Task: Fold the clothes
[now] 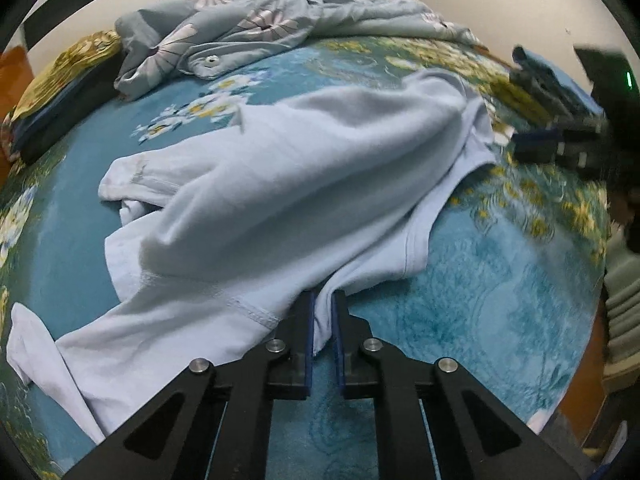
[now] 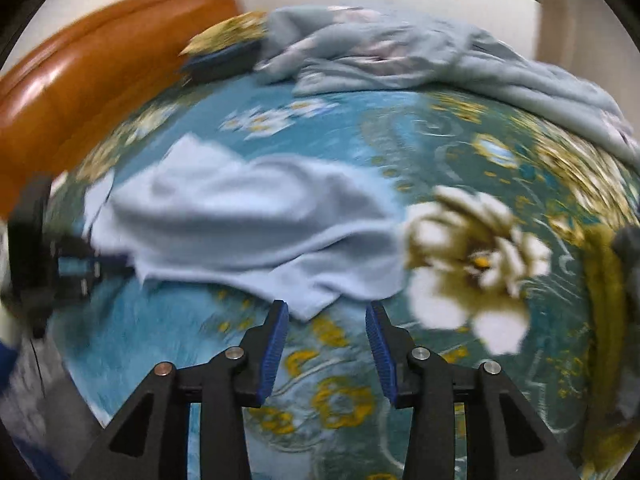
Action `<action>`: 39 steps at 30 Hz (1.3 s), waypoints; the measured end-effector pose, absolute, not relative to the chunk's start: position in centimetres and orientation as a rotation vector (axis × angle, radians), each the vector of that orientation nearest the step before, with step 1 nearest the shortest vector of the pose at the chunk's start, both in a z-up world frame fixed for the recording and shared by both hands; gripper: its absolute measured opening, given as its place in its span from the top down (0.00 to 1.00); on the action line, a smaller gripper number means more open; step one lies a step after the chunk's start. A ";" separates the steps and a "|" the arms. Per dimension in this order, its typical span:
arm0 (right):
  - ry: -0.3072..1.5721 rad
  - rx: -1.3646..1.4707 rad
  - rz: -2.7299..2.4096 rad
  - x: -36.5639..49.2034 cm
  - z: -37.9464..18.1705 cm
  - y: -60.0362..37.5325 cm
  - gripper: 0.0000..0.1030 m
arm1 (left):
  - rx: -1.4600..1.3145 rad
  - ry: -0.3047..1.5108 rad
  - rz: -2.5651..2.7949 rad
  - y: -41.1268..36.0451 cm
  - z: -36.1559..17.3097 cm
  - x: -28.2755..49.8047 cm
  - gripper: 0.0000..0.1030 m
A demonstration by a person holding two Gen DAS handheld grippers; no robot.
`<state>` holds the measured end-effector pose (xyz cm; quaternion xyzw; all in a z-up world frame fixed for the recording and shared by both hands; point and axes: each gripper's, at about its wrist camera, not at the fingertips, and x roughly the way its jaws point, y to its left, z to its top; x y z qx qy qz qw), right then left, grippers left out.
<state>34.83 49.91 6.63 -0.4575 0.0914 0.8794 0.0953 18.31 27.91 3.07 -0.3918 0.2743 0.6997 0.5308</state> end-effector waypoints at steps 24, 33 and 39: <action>0.309 -0.949 2.715 32.5 15.9 49.2 0.95 | -0.675 0.508 1.858 25.5 14.5 16.7 0.94; 0.121 -0.613 2.792 32.2 31.3 44.6 0.96 | -0.363 0.426 2.031 22.4 28.8 17.1 0.94; 0.031 -0.447 2.794 33.3 38.9 41.3 0.96 | -0.179 0.378 2.109 18.8 36.3 19.1 0.94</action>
